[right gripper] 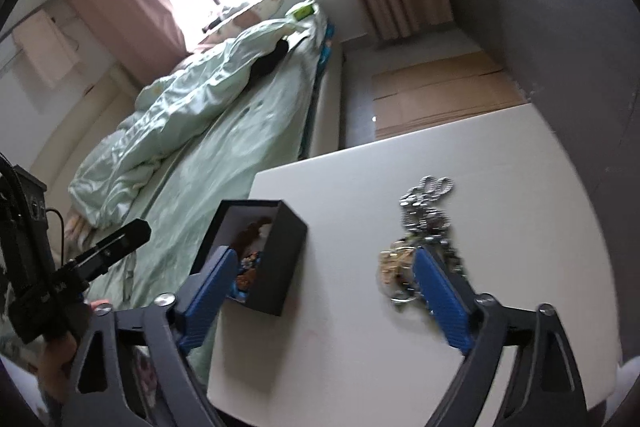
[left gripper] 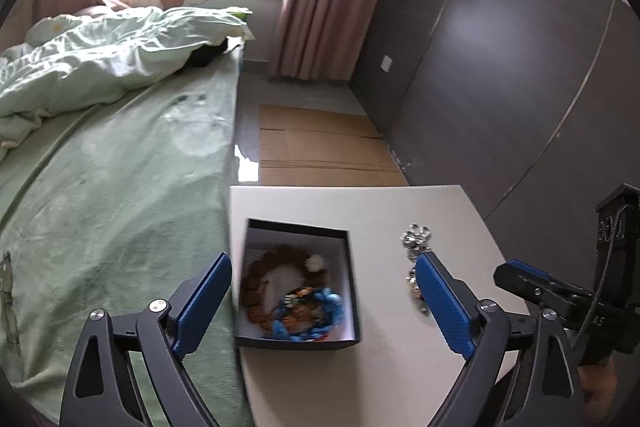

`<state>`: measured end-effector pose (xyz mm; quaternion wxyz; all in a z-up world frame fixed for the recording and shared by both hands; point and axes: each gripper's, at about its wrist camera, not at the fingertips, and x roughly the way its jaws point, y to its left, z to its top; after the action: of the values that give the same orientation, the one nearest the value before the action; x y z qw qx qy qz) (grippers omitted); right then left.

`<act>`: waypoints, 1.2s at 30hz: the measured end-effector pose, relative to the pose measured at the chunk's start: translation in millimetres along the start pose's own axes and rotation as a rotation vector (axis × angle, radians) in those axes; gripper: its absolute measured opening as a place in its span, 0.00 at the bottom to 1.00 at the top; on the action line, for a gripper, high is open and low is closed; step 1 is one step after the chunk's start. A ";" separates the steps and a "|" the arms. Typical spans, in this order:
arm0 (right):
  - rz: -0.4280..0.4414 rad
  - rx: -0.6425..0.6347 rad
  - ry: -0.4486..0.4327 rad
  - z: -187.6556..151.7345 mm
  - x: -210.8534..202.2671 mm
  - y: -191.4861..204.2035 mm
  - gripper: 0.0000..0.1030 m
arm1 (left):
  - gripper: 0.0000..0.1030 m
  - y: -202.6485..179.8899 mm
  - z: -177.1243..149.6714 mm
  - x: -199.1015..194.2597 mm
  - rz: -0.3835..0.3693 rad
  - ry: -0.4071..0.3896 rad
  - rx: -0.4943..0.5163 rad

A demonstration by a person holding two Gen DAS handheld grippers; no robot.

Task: Organize jewelry
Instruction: 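Move the left tool to the silver hoop ring and grasp it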

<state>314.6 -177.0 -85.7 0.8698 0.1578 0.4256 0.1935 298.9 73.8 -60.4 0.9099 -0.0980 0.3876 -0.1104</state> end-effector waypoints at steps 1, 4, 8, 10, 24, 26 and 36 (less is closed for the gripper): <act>-0.008 0.004 -0.009 -0.6 -4.5 -3.1 0.94 | 0.91 -4.6 -0.4 1.5 -0.005 0.002 0.005; -0.024 0.025 -0.030 -2.8 -16.4 -14.2 1.00 | 0.94 -17.8 -1.9 5.4 -0.013 0.004 0.022; -0.044 0.052 -0.056 -8.4 -32.3 -32.7 1.00 | 0.99 -35.4 -5.0 10.1 -0.028 0.009 0.040; -0.054 0.066 -0.070 -11.4 -41.3 -43.4 1.00 | 0.99 -44.7 -6.5 11.8 -0.038 0.012 0.050; -0.086 0.128 -0.123 -31.9 -78.6 -104.2 1.00 | 0.99 -100.3 -17.7 34.6 -0.089 0.052 0.120; -0.084 0.138 -0.125 -35.3 -82.5 -113.7 1.00 | 0.99 -107.8 -18.7 39.4 -0.093 0.062 0.129; -0.086 0.192 -0.131 -46.5 -92.4 -154.4 0.98 | 0.80 -127.1 -27.3 77.8 -0.099 0.168 0.147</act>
<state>256.6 -350.6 -118.2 0.8841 0.2342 0.3908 0.1036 315.8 -71.8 -98.7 0.8724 -0.0407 0.4479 -0.1913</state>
